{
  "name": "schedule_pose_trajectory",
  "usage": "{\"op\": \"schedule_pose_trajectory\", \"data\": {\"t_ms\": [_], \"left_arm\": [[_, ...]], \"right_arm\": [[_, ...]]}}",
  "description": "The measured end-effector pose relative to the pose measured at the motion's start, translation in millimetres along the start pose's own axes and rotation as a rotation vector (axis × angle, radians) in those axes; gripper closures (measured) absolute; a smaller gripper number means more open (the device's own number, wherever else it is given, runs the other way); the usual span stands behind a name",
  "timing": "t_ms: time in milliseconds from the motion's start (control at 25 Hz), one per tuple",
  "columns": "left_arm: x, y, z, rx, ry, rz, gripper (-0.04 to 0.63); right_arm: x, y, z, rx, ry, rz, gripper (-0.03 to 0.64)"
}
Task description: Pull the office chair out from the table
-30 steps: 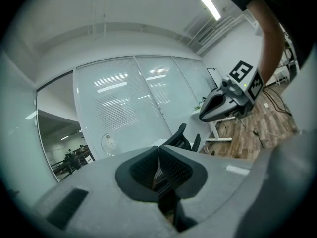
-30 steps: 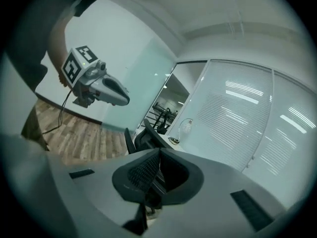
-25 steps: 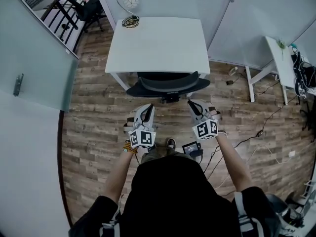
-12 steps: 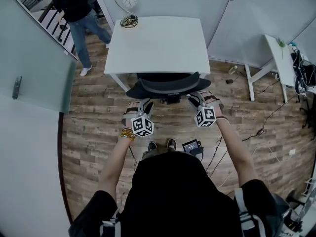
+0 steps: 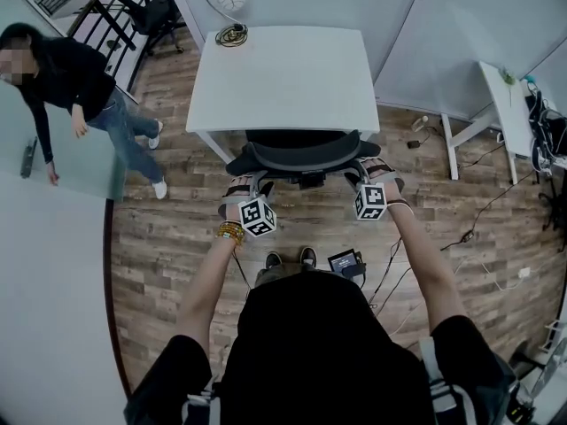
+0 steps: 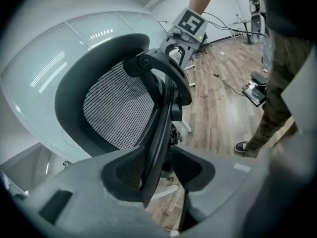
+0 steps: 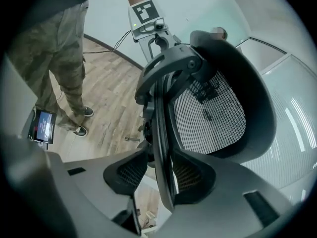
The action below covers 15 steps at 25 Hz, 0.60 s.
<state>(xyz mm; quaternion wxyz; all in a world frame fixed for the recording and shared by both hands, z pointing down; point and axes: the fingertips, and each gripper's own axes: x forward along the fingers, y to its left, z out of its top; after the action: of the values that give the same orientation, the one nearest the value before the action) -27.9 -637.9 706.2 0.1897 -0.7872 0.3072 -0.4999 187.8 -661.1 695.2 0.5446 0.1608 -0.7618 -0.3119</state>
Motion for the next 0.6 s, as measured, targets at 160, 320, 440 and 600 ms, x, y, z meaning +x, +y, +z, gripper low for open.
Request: {"op": "schedule_pose_trajectory", "data": {"t_ms": [160, 320, 440, 600], "left_arm": [[9.3, 1.3, -1.8, -0.002, 0.018, -0.019, 0.434], [15.8, 2.7, -0.4, 0.022, 0.032, -0.035, 0.433], [22.6, 0.2, -1.8, 0.072, 0.061, -0.052, 0.433], [27.4, -2.1, -1.1, 0.108, 0.075, -0.066, 0.443]], "right_arm": [[11.4, 1.7, -7.9, 0.009, 0.013, 0.021, 0.474], [18.9, -1.3, -11.6, 0.009, 0.018, 0.025, 0.480], [24.5, -1.9, -15.7, -0.006, 0.025, 0.035, 0.483], [29.1, -2.2, -16.8, -0.024, 0.022, 0.046, 0.500]]}}
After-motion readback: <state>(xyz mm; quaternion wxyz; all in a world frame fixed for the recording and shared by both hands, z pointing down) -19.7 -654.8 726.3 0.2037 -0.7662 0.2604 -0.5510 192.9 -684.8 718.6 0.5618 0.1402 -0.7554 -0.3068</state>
